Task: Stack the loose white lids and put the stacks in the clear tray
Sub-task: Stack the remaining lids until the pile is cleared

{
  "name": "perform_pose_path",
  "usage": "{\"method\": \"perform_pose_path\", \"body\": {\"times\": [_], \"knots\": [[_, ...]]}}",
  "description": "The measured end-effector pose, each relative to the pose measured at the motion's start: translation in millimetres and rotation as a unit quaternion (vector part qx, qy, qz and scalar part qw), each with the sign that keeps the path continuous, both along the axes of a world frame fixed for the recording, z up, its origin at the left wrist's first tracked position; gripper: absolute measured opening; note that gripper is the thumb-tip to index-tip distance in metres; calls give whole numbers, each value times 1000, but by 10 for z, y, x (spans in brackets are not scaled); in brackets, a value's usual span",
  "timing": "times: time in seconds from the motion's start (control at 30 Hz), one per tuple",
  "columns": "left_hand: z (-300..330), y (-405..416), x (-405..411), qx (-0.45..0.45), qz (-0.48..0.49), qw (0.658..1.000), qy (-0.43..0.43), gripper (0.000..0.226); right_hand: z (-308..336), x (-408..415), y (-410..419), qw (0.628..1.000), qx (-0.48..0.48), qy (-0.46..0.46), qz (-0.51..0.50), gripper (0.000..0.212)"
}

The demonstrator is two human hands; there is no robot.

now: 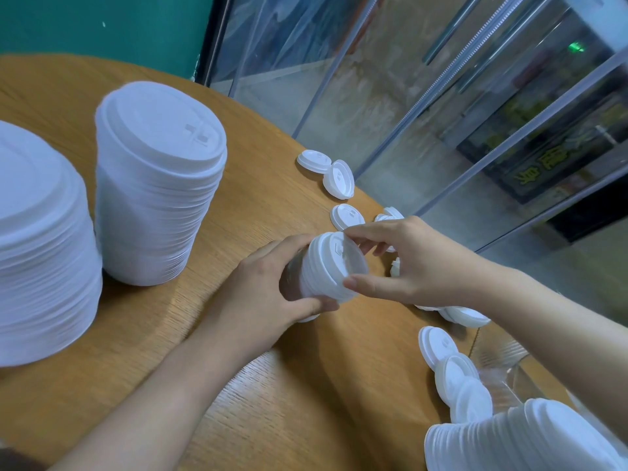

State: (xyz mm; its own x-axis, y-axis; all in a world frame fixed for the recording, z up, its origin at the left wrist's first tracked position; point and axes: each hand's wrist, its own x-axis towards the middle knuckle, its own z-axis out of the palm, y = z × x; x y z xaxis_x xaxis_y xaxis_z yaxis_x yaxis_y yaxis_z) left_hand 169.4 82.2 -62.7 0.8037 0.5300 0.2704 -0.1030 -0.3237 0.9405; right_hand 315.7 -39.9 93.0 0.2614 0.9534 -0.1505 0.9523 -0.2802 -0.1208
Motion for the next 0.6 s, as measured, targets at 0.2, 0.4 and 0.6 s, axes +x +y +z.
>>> {"method": "perform_pose_path", "body": {"times": [0.2,0.4,0.6], "knots": [[-7,0,-17,6,-6,1000,11,69,-27,2,5,1000,-3,-4,2,66],[-3,-3,-13,5,-6,1000,5,69,-14,2,10,999,-23,-32,3,79],[-4,-14,-13,1,-2,1000,-6,69,98,323,129,988,-40,63,-134,73]]}}
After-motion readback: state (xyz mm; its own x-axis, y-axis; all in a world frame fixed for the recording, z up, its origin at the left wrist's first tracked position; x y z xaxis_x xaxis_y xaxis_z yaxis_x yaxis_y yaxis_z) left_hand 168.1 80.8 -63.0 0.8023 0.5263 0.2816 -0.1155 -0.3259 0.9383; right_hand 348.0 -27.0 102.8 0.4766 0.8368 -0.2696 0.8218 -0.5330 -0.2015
